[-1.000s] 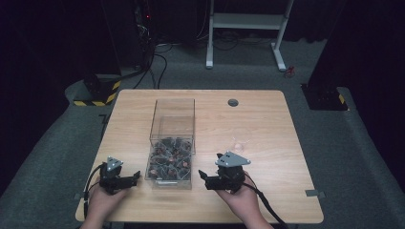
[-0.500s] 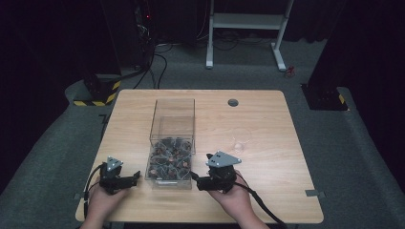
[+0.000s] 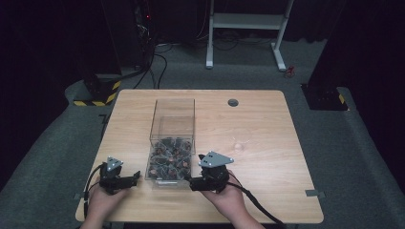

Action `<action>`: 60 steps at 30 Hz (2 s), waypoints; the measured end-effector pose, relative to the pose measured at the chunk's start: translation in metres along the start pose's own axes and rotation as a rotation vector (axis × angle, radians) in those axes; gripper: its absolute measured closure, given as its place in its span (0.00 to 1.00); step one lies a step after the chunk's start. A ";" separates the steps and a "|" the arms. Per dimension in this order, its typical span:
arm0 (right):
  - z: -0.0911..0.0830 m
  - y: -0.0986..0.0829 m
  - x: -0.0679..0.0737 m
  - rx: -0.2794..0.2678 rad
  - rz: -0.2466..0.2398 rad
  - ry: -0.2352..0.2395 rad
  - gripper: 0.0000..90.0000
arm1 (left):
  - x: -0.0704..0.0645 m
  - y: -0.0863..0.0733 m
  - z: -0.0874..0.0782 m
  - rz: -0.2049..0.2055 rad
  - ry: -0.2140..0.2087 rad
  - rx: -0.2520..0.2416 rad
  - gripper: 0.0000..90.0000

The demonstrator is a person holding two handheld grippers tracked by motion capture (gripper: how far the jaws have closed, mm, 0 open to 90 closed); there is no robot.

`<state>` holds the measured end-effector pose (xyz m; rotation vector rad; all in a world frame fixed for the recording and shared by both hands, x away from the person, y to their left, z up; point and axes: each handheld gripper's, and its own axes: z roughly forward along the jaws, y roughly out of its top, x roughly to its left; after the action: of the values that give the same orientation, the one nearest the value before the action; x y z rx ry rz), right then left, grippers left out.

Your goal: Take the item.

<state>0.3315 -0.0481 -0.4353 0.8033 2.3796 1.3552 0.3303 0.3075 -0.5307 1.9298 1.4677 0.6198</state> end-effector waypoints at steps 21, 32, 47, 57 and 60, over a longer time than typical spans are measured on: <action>0.015 0.009 0.013 0.005 -0.012 0.050 0.31 | 0.000 0.000 0.000 0.001 0.000 -0.001 0.08; 0.021 0.008 0.017 0.015 -0.012 0.086 0.46 | 0.000 0.000 0.000 0.001 0.000 -0.001 0.08; 0.030 0.005 0.020 0.045 -0.012 0.133 0.63 | 0.000 0.000 0.000 0.000 0.000 -0.001 0.08; 0.036 0.003 0.018 0.069 -0.010 0.127 0.73 | 0.000 0.000 0.000 0.000 0.000 -0.001 0.08; 0.036 0.002 0.019 0.072 -0.014 0.124 0.76 | 0.000 0.000 0.000 0.000 0.000 -0.001 0.08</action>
<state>0.3353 -0.0107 -0.4515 0.7394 2.5371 1.3571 0.3304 0.3076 -0.5307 1.9295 1.4666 0.6201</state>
